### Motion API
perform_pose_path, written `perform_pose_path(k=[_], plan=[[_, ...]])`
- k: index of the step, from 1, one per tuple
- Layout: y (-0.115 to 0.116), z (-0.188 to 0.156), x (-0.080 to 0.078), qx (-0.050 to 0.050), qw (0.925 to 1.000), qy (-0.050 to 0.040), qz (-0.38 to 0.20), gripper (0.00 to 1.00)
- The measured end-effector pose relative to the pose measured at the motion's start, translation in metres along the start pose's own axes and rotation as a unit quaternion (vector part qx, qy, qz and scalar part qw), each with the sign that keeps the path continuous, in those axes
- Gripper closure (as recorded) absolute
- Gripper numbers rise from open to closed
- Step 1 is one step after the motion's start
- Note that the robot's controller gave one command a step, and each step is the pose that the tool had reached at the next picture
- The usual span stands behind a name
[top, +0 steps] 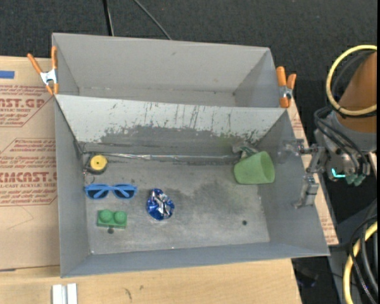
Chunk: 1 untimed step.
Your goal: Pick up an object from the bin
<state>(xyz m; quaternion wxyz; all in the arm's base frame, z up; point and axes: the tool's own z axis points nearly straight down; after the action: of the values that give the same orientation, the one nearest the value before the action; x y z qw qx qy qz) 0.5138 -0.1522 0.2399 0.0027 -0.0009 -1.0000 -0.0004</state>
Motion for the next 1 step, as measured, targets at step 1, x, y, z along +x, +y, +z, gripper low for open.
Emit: perform_pose_path(k=[1], plan=[[0.0037, 0.0788, -0.0587, 0.000, 0.9993, -0.0027, -0.039, 0.00]])
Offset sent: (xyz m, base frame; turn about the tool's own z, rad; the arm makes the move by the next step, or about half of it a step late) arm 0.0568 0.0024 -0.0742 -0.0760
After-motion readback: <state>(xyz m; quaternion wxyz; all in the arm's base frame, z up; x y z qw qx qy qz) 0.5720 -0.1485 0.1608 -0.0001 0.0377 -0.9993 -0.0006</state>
